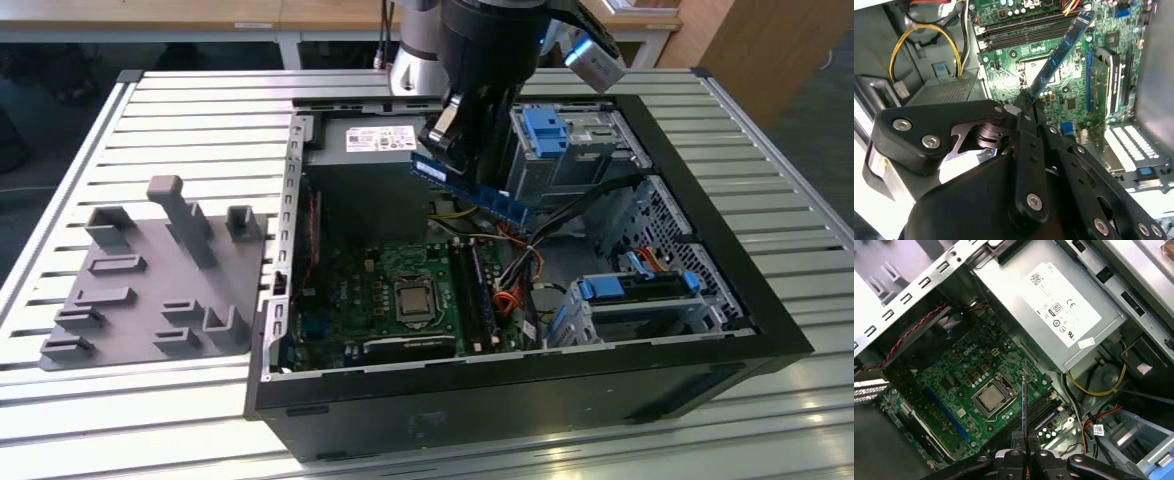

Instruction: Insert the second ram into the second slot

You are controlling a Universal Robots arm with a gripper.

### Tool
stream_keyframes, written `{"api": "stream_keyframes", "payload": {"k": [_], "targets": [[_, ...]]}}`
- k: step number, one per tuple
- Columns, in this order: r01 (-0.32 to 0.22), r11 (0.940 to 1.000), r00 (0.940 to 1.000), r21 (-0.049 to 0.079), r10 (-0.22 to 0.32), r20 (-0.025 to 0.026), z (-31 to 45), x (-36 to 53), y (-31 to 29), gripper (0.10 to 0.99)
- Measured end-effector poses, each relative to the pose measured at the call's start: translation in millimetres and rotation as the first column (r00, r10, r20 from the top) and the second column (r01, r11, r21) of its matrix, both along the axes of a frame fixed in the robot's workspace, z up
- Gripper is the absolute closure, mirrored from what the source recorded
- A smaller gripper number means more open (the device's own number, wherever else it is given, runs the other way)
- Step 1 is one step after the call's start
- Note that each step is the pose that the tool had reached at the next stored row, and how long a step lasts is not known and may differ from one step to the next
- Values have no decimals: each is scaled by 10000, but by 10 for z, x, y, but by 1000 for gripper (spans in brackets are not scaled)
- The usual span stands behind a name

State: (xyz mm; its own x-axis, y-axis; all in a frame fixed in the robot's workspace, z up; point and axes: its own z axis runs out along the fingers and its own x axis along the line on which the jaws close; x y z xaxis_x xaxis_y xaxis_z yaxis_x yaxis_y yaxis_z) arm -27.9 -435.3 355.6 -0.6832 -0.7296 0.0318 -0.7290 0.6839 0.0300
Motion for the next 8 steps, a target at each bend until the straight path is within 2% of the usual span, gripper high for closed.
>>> {"api": "stream_keyframes", "payload": {"k": [4, 8], "targets": [[635, 9980, 9980, -20, -635, 1, -23, 0, 0, 949], [1271, 9919, 9919, -40, -1271, 2, -47, 0, 0, 949]]}}
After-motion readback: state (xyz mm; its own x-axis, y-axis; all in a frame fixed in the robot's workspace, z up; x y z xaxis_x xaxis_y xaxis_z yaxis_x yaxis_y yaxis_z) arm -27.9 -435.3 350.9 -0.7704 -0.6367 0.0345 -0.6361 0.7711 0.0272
